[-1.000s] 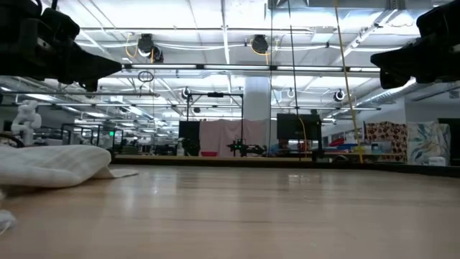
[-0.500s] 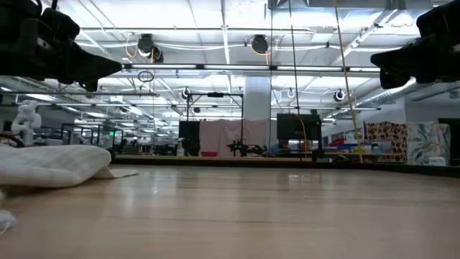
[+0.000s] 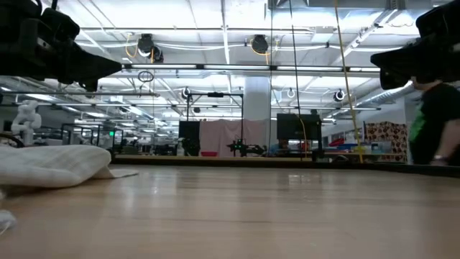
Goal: Roll towel
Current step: Fold the white towel
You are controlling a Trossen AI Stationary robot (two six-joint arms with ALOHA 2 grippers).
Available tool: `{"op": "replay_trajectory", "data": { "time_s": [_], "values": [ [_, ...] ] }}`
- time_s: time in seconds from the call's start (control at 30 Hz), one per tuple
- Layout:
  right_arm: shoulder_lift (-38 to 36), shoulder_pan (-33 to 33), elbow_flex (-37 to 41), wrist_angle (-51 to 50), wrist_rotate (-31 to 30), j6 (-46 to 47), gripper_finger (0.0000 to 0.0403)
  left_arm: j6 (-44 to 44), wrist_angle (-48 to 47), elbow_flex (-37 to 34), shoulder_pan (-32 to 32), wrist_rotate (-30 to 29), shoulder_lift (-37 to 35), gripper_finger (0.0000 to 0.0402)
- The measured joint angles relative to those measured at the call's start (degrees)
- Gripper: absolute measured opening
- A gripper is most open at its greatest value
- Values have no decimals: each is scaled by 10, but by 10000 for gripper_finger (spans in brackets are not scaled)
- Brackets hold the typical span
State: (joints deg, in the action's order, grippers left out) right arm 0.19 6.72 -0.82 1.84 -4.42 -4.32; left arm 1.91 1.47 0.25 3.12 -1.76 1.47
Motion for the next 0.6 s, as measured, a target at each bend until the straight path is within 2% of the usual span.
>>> {"op": "replay_trajectory", "data": {
  "time_s": [0.33,0.6],
  "values": [
    [2,0,-26,13,0,53,0,0,0,0,0,0,0,22],
    [63,0,-170,-65,-3,70,0,0,0,0,0,0,0,22]
  ]
}}
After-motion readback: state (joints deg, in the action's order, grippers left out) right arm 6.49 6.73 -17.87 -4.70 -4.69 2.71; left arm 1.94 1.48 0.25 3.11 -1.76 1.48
